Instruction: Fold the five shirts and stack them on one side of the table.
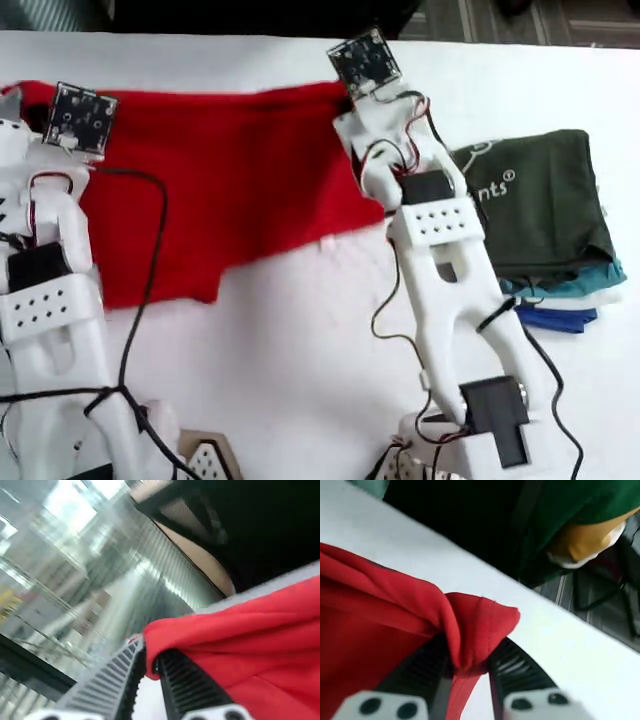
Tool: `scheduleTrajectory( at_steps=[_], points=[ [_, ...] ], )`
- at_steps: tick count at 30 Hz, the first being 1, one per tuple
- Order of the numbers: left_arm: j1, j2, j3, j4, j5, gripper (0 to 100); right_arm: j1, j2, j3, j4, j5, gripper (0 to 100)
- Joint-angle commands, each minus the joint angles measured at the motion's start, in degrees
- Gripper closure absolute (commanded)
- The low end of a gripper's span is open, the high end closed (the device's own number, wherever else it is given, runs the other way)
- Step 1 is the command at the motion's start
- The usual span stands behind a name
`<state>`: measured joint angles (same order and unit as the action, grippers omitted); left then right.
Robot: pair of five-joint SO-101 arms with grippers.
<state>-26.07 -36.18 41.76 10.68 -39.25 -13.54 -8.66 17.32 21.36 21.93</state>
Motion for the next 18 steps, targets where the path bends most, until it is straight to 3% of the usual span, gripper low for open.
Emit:
scheduleTrajectory(
  at_steps=[1, 8, 13, 18],
  points=[
    [-0.4, -0.6, 0.8, -9.0, -0.1, 98, -0.3, 1.0, -0.4, -6.5, -0.2, 98.0],
    [-0.7, 8.6, 1.1, -17.2, -0.2, 98, -0.4, 3.3, -0.4, -10.6, 0.0, 98.0],
    [-0.5, 10.8, 1.6, -16.4, -0.2, 97, -0.9, 3.5, -0.3, -6.9, 0.4, 97.3],
    [-0.7, 10.0, 1.5, -8.9, 0.1, 89, -2.2, 3.6, -0.4, 6.2, 0.3, 75.1]
  ],
)
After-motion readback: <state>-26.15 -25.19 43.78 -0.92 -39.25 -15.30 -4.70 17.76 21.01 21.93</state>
